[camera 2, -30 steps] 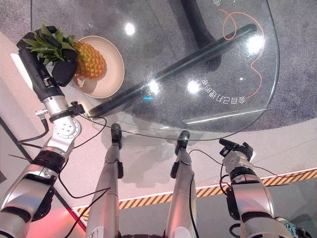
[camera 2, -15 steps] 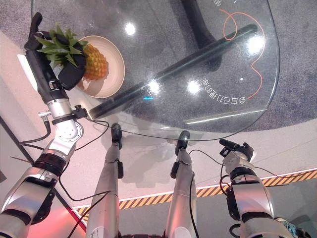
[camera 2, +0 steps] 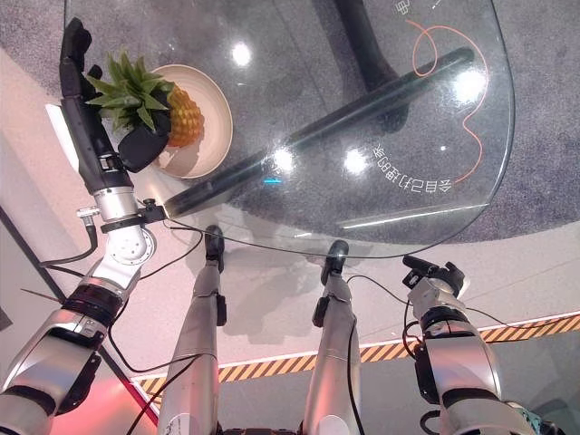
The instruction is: Pick up the fruit to the plate
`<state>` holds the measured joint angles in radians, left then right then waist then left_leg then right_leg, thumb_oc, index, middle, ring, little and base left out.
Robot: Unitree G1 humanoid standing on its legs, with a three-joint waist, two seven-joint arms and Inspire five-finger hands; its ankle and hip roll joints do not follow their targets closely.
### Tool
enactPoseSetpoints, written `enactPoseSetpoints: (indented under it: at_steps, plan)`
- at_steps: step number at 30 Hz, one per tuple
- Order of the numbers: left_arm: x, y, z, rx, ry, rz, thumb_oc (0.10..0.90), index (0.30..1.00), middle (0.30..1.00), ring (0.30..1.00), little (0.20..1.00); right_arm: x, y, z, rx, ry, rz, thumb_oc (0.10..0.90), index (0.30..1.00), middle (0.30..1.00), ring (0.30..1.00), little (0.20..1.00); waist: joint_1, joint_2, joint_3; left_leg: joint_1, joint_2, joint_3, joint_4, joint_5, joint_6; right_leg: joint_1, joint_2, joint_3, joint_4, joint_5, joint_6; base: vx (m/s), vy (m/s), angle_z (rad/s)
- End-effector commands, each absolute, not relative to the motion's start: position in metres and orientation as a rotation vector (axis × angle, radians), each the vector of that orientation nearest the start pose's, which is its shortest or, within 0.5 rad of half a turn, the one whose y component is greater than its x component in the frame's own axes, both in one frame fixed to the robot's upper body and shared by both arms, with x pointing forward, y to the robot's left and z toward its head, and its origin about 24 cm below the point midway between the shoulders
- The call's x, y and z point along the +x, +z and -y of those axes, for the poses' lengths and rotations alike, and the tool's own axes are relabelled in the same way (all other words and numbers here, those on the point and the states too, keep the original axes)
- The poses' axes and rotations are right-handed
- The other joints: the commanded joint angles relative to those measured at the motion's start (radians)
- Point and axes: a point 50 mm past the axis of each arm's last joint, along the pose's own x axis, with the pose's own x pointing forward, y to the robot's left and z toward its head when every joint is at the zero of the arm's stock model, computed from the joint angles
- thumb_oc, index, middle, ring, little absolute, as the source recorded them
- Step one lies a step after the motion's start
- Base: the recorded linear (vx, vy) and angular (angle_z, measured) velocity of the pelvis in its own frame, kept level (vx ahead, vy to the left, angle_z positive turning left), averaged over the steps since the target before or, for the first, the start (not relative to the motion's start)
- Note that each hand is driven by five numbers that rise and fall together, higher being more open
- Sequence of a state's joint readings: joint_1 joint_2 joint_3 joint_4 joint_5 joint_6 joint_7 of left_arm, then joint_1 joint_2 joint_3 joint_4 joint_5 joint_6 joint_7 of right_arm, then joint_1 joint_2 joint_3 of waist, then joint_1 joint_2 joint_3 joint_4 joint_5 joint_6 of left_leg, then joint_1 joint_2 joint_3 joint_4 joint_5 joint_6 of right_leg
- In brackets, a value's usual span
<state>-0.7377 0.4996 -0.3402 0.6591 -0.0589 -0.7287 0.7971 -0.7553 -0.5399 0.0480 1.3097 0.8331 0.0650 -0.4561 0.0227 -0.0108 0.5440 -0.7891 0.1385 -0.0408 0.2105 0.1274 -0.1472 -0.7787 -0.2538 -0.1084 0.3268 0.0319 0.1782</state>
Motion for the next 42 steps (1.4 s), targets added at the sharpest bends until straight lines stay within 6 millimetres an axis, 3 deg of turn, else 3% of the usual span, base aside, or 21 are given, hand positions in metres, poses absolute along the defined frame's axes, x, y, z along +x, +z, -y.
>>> enactPoseSetpoints:
  at_steps: [1,18,42]
  plan:
    - [0.339,0.195,-0.197,0.220,0.393,0.948,0.800,0.900,0.900,0.900,0.900,0.294,0.018,0.350,0.260,-1.021,-0.535,0.800,0.900,0.900,0.900,0.900,0.031,-0.012,-0.024,-0.002,-0.031,-0.003,0.070,-0.106,0.082,0.000,0.015,-0.060,-0.065,0.071,-0.039,0.00,0.000,0.00]
    - [0.333,0.182,-0.196,0.248,0.361,0.926,0.800,0.900,0.900,0.900,0.900,0.291,0.019,0.355,0.254,-1.036,-0.533,0.800,0.900,0.900,0.900,0.900,0.041,0.003,-0.024,0.016,-0.030,-0.001,0.060,-0.109,0.080,0.013,0.011,-0.063,-0.063,0.060,-0.039,0.00,0.000,0.00]
    - [0.323,0.194,-0.200,0.218,0.328,0.997,0.800,0.900,0.900,0.900,0.900,0.284,0.019,0.365,0.255,-1.055,-0.521,0.800,0.900,0.900,0.900,0.900,0.049,0.018,-0.024,0.002,-0.037,-0.003,0.068,-0.106,0.082,0.002,-0.007,-0.065,-0.064,0.067,-0.038,0.00,0.000,0.00]
